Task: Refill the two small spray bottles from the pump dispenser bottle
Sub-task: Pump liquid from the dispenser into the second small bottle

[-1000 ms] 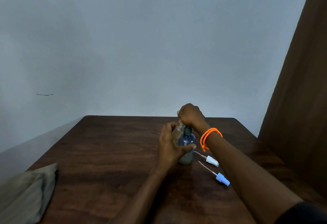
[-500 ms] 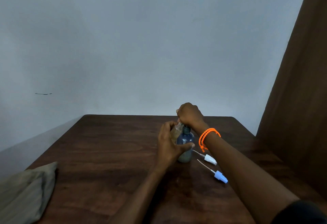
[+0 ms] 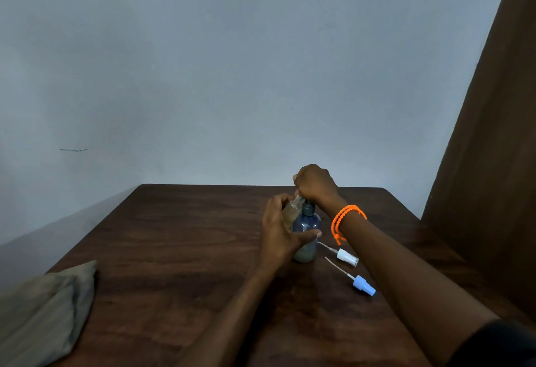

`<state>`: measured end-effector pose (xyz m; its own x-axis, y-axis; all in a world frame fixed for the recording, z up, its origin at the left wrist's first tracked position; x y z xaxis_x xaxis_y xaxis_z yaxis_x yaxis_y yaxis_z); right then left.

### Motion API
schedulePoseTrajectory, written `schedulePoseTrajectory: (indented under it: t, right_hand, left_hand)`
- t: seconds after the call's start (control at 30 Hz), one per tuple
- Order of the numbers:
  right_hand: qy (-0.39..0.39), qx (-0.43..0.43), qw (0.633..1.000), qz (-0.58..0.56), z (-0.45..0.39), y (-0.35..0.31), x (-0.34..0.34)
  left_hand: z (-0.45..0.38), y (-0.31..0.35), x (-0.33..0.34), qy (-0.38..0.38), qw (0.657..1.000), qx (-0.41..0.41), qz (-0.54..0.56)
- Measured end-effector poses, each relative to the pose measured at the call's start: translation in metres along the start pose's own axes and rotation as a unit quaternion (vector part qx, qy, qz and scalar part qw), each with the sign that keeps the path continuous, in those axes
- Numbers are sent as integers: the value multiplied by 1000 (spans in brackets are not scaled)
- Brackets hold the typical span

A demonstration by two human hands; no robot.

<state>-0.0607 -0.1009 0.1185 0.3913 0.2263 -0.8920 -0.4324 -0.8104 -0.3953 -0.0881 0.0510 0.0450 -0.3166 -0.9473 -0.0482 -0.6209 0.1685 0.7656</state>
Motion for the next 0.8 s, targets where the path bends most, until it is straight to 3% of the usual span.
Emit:
schedulePoseTrajectory:
  t: [0.8]
  right_hand:
    - [7,-11,999,47,5,-2,-2]
  left_hand:
    - [1,-2,1,9,1000,-7,13]
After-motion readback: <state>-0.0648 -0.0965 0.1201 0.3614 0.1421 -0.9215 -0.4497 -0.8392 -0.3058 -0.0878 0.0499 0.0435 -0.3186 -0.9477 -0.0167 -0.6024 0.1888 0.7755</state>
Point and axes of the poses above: each hand's wrist, its own z-axis away from the middle knuckle, its own x-axis out of the palm, y = z × x, the point moved 5 cm from there along -z, towards the middle knuckle, and after that the axes turned 12 degrees about z, right-handed, at the moved point
